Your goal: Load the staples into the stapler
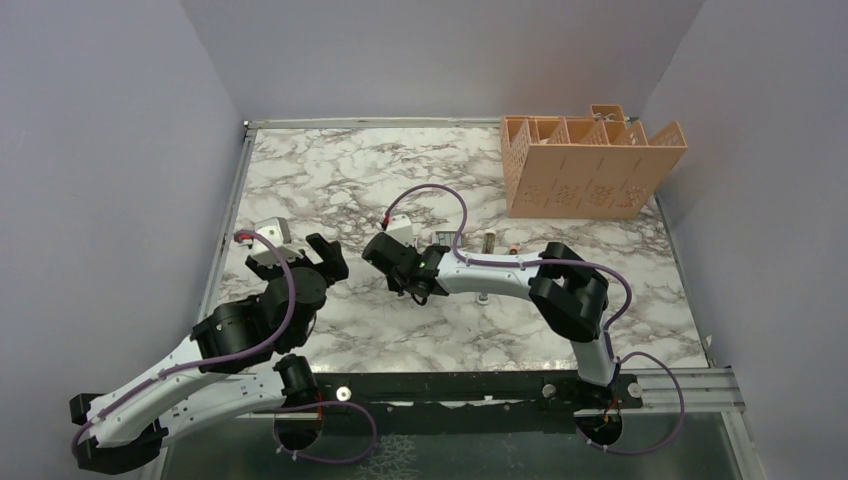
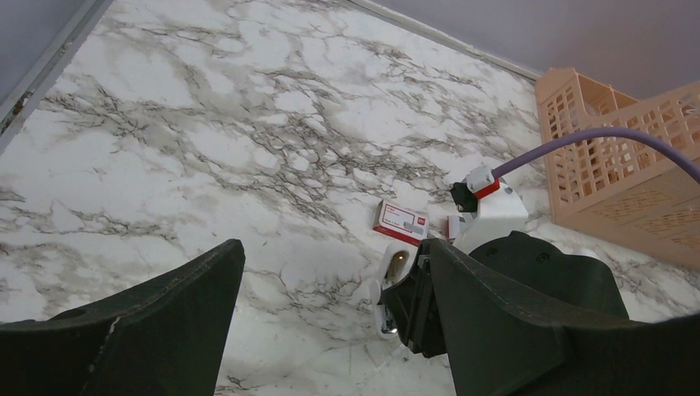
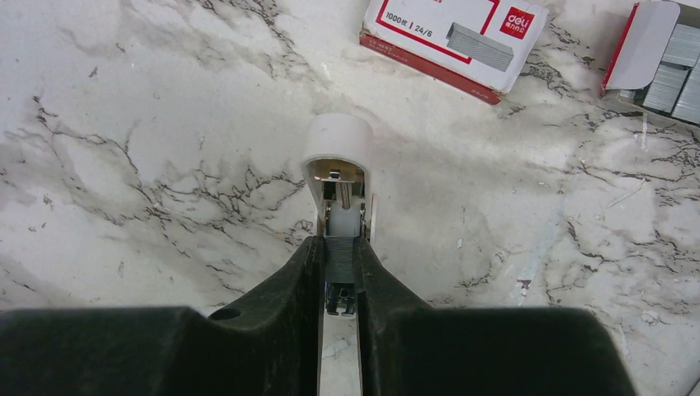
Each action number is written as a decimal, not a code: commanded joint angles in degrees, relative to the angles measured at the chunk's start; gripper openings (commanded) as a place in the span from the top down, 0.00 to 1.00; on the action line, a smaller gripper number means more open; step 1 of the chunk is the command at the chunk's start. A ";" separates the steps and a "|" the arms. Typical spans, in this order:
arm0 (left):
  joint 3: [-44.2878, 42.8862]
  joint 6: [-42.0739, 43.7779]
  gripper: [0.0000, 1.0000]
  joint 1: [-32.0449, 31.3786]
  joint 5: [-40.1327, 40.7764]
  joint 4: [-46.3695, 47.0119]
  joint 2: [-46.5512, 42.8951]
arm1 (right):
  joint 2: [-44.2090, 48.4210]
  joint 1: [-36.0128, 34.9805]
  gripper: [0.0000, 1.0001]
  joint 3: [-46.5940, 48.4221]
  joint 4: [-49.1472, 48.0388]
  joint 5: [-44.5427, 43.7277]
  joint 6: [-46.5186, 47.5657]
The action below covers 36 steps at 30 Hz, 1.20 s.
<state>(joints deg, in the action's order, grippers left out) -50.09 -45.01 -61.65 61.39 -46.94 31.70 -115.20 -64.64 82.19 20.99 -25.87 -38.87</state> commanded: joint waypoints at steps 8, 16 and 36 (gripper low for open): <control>-0.10 -0.33 0.16 -0.40 1.46 -1.02 0.62 | -1.70 0.28 0.79 -1.28 -1.41 1.34 -0.06; -0.10 -0.34 0.16 -0.40 1.46 -0.97 0.67 | -0.62 0.26 0.79 -1.77 -2.05 1.84 -0.26; 0.07 -0.51 0.16 -0.40 1.54 -1.03 0.73 | 2.00 0.26 0.80 -1.66 -1.22 0.74 -1.38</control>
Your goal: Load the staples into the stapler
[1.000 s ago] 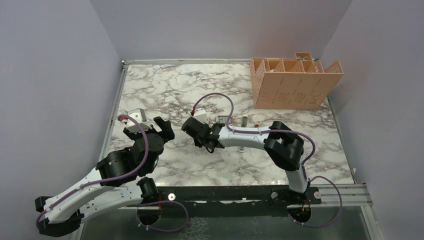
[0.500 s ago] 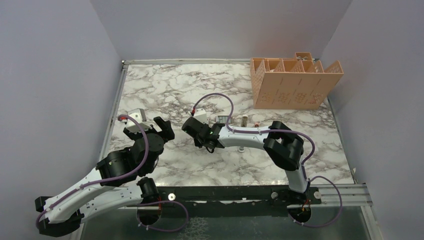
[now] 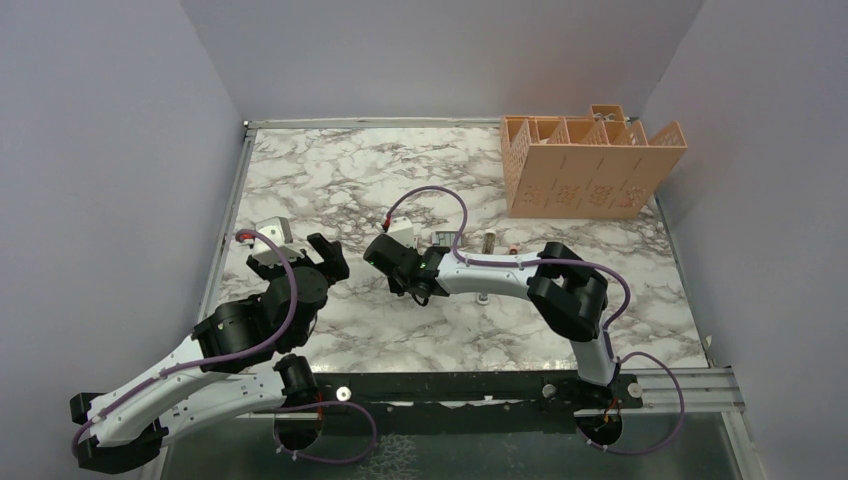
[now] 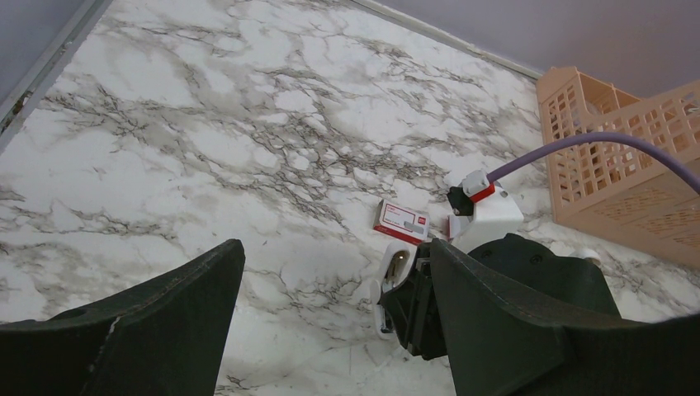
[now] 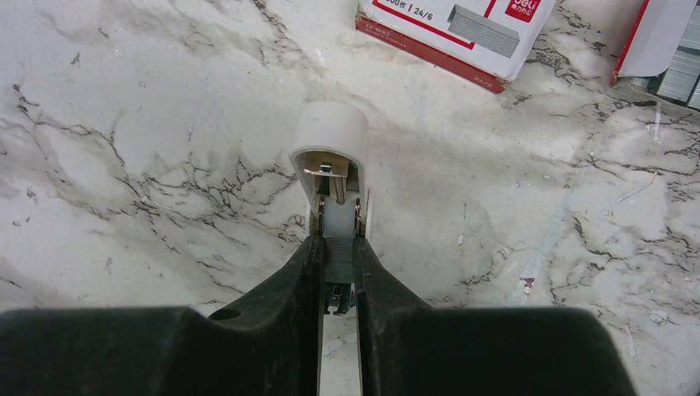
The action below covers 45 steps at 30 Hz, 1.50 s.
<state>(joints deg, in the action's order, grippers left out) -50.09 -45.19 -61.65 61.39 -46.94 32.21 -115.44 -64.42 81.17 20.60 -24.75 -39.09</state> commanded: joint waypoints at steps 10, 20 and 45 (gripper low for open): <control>0.16 -0.51 0.16 -0.40 1.57 -0.96 0.45 | 3.85 0.04 0.80 -0.15 0.40 -1.89 -1.98; 0.16 -0.51 0.16 -0.40 1.59 -1.01 0.49 | 1.59 0.00 0.80 0.20 0.24 0.76 -2.14; 0.51 -0.84 0.16 -0.40 1.37 -0.98 0.27 | -0.40 0.00 0.80 -0.52 0.65 1.80 -2.70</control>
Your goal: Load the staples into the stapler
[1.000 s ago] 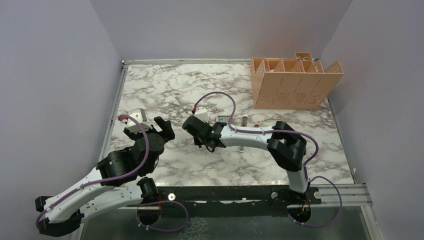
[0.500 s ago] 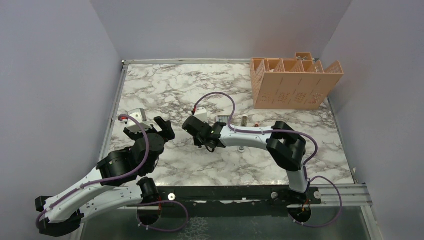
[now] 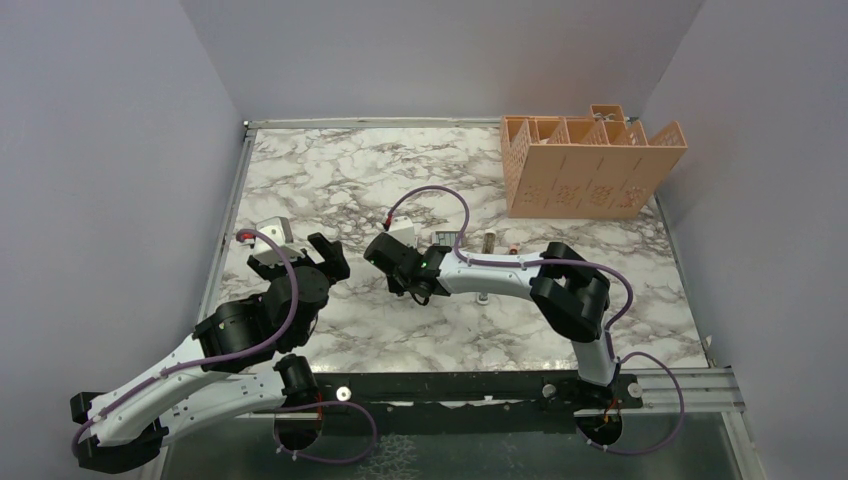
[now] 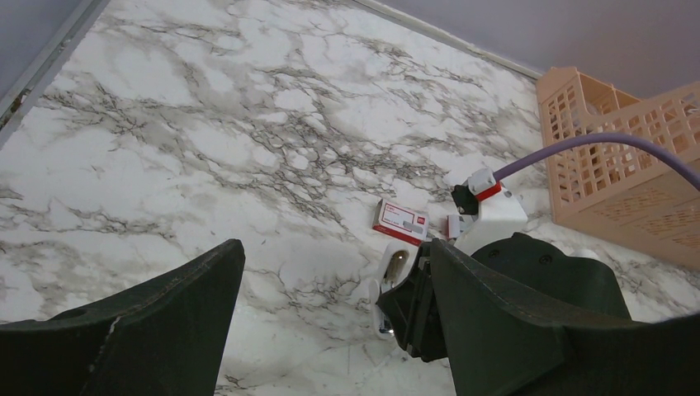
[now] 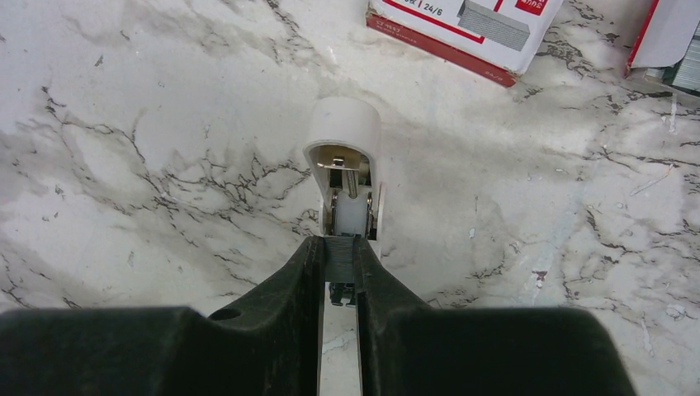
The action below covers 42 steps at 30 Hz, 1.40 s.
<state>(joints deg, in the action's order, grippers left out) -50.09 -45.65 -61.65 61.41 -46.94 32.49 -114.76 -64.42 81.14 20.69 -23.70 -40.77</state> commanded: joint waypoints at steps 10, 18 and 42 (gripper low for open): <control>0.63 -0.49 0.16 -0.40 1.28 -0.96 0.10 | 0.28 0.00 0.80 -1.08 1.18 0.02 -1.00; 0.60 -0.48 0.16 -0.40 1.37 -1.03 0.25 | 1.93 0.00 0.80 -1.11 0.58 -1.22 -0.11; 0.63 -0.58 0.16 -0.41 1.61 -1.02 0.88 | 1.00 0.00 0.80 -2.13 -0.72 -2.22 1.62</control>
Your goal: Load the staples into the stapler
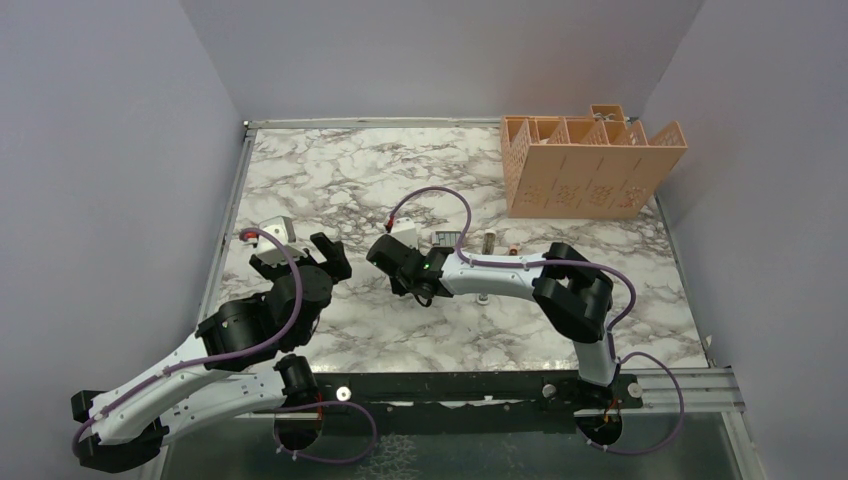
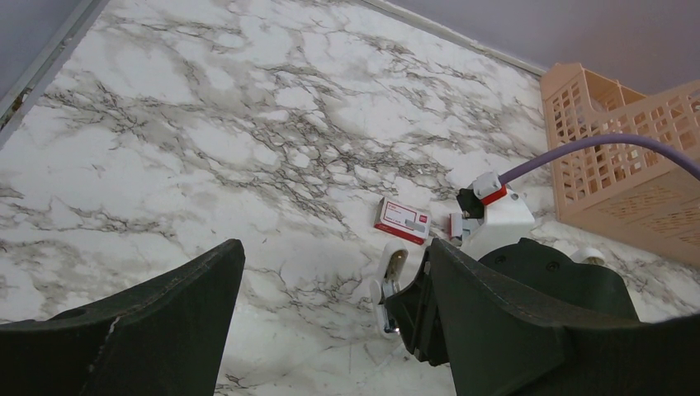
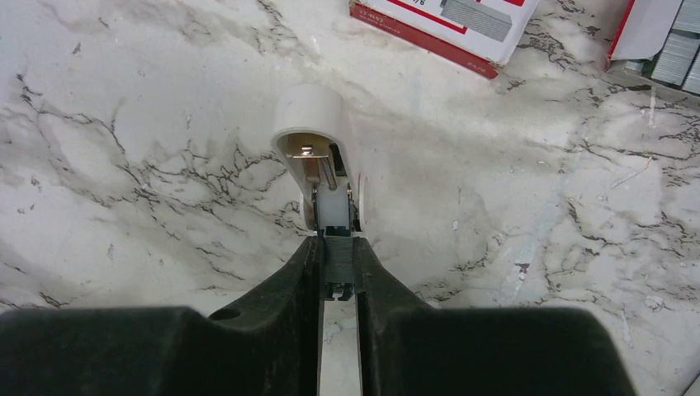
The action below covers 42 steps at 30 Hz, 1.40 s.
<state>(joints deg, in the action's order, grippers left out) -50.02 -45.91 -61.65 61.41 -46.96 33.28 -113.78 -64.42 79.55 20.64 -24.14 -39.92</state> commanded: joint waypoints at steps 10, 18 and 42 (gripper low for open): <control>0.63 -0.32 0.16 -0.40 1.61 -0.95 0.11 | 0.75 0.00 0.80 -1.15 -2.94 0.41 2.07; 0.63 -0.32 0.16 -0.40 1.61 -0.96 -0.06 | 0.18 0.00 0.80 -1.15 -2.88 0.84 1.95; 0.80 -0.48 0.16 -0.40 1.53 -0.96 -0.13 | 3.48 0.00 0.80 -1.27 -2.49 -0.21 0.91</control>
<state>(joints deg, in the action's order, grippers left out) -49.89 -46.09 -61.65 61.41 -46.96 33.28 -113.40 -64.42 79.09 19.31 -23.64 -38.50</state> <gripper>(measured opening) 0.836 0.209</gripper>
